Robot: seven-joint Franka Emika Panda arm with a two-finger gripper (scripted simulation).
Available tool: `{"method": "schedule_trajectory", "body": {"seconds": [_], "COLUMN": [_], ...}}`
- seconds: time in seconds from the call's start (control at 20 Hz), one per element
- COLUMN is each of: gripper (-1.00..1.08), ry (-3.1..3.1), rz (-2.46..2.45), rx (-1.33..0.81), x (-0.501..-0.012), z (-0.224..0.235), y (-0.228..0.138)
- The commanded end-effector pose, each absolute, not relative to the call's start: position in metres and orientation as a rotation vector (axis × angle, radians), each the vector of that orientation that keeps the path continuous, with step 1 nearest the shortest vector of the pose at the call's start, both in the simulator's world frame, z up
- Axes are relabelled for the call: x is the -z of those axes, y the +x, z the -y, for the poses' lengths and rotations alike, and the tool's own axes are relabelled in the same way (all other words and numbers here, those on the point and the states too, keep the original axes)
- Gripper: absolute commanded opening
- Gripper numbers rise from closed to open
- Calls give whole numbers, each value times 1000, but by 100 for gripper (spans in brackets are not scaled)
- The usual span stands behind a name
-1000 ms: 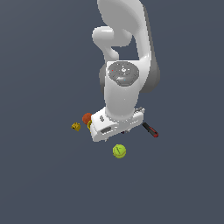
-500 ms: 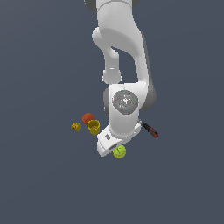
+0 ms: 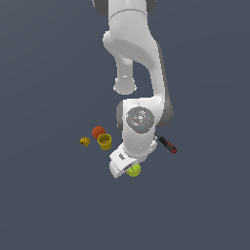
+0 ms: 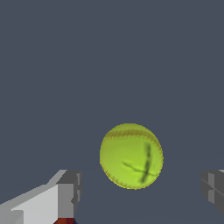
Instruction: Pick up a designated object from a clutter of objects.
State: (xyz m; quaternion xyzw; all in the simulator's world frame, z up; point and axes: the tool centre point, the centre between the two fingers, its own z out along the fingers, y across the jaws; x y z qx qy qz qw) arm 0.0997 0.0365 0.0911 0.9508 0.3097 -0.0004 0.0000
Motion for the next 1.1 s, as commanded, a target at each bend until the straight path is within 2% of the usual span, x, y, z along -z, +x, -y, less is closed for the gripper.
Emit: {"method": "schedule_trajectory", "body": {"seconds": [0.0, 0.4, 0.65, 0.7, 1.05], "gripper": [100, 100, 100, -100, -100], "ry": [2987, 2985, 2985, 2985, 2985], "rz": [-974, -979, -980, -980, -980], "rx": [2, 0, 0, 0, 0], "x": [-86, -48, -41, -41, -41], "z": [-37, -37, -37, -37, -37], "y": [99, 99, 100, 100, 100]}}
